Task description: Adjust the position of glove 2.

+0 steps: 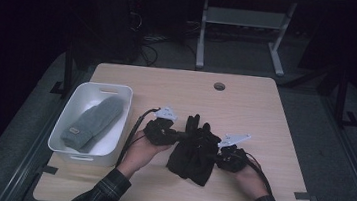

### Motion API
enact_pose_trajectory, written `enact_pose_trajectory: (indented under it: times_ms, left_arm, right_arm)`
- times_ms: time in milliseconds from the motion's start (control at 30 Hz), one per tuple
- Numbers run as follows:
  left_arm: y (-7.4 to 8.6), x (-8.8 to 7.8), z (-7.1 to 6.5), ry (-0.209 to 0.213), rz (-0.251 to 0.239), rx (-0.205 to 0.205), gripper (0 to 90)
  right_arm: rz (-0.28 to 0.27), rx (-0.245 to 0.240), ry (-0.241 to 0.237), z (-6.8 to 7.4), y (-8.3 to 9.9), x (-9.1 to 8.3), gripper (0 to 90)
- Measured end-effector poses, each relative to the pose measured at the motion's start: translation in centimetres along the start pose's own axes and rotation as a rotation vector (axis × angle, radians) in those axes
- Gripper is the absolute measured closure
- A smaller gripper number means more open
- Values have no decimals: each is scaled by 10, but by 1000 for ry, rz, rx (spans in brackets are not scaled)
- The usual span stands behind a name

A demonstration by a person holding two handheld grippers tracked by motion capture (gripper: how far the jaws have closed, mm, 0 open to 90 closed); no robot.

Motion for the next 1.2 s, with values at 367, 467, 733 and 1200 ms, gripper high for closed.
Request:
enact_pose_trajectory:
  times_ms: [367,467,733,1200]
  left_arm:
    - [-3,4,-6,12,-3,1,872]
    - [-5,9,-11,24,-2,7,872]
    - [-9,26,-24,58,14,19,870]
    - [-13,57,-44,110,36,39,847]
  right_arm:
    - [13,51,11,-13,15,-22,897]
    - [15,32,7,-11,14,-17,897]
    - [18,29,2,-10,14,-13,897]
    - [-24,72,65,-34,20,-37,867]
Point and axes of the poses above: each handheld gripper's, and its own axes: x roughly forward along the jaws, y roughly out of its underside, z roughly to its left, the point moved 8 cm from there along x, roughly forward along the jaws, and after that the axes turned 2 degrees about -y, right-handed, at the moved point
